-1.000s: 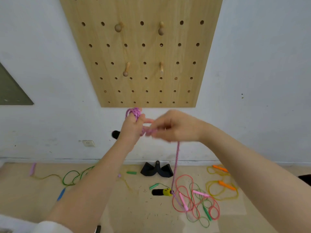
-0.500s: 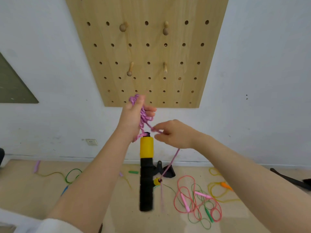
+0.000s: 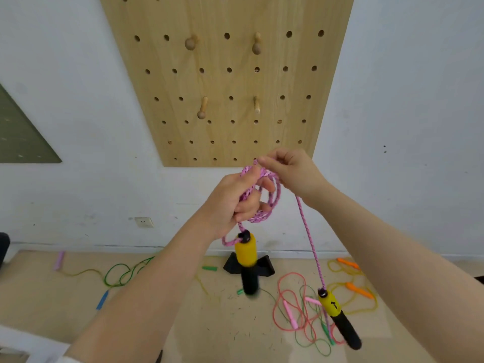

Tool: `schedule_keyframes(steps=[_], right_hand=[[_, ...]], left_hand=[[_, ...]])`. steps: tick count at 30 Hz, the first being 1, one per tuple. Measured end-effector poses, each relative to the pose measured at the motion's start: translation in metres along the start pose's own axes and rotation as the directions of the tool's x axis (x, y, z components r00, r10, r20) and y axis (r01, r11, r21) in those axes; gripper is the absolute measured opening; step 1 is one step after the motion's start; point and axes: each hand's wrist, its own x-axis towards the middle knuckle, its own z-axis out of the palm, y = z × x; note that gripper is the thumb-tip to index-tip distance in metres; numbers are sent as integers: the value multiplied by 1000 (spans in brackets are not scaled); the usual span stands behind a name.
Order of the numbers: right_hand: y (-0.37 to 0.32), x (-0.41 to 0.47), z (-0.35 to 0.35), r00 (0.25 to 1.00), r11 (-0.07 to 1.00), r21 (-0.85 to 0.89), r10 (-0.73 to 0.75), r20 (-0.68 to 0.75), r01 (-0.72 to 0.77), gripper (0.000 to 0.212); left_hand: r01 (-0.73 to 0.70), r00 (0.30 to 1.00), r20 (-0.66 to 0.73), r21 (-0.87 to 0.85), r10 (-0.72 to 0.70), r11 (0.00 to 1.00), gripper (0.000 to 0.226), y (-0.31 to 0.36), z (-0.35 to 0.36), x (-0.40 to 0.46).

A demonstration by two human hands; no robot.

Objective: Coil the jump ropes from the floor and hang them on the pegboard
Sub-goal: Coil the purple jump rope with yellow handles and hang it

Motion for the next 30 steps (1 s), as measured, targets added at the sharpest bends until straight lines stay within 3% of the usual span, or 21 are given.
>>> schedule_keyframes(steps=[3,7,10,14,16,18,19,21,24,26,28,30], right_hand=[[25,-7,8,992,982,-186,61,109,-40,27],[38,-23,18,908,942,-282,273,318,-184,36],[32,-33,22,796,862,-507,320,514,-19,19],[4,-42,19,680,903,-424,265,683,74,31],[-10,-39,14,689,933,-336,159,707,129,32],[-21,-35,9,759,978,-167,12,650,128,25],[-23,-32,7,813,989,-89,-47,581,121,21],[-24,-24,3,922,993,-1,-107,372,116,13],[-13,-13,8,985,994,24,-105,137,103,7],[5,-9,11,994,999,17,-50,94,49,18],[24,-12,12,989,998,-31,50,140,-46,22],[39,-21,15,942,967,-222,184,282,-122,10]], left_hand=[[-62,997,-54,-19,61,998,24,0,4,5],[-88,961,-266,-26,78,996,28,-11,-5,14],[-65,895,-444,-53,35,996,21,-20,-13,18],[8,839,-544,66,29,998,25,-35,-33,21],[69,847,-531,127,9,990,33,-38,-38,19],[126,864,-504,238,12,963,28,-36,-35,16],[123,874,-485,281,30,952,24,-33,-32,14],[97,917,-397,298,31,950,50,-30,-27,11],[110,988,-131,252,-78,962,76,-30,-27,7],[96,994,27,162,-101,982,72,-29,-22,5],[23,996,79,44,-27,999,53,-25,-14,6],[-44,998,34,-37,46,998,41,-26,-10,9]])
